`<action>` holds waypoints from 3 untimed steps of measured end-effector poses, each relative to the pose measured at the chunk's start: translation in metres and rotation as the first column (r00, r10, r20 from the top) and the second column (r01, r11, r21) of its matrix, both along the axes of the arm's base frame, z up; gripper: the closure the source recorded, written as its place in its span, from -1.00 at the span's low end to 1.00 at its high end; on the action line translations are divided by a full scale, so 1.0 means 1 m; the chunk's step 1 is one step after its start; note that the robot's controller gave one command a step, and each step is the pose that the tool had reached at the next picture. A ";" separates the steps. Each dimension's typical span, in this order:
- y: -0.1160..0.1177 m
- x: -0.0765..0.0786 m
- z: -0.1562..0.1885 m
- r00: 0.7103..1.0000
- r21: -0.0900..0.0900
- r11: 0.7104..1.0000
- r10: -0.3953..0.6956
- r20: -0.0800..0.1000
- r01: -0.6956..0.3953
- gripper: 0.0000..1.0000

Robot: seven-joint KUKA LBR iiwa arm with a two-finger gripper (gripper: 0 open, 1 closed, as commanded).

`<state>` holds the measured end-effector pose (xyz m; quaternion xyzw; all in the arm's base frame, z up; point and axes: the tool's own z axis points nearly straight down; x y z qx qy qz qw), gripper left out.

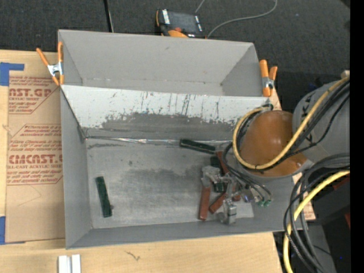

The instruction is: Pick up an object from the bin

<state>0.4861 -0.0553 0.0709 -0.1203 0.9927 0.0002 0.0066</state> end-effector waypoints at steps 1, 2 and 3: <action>0.000 0.000 0.001 1.000 -0.001 1.000 0.002 -0.006 -0.002 1.00; 0.000 0.001 0.001 1.000 0.000 1.000 0.000 0.001 0.000 -1.00; 0.001 -0.001 -0.001 1.000 0.001 1.000 0.003 -0.012 -0.003 1.00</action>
Offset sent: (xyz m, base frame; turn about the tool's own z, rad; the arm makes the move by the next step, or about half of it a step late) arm 0.0000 0.0000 0.0000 0.0000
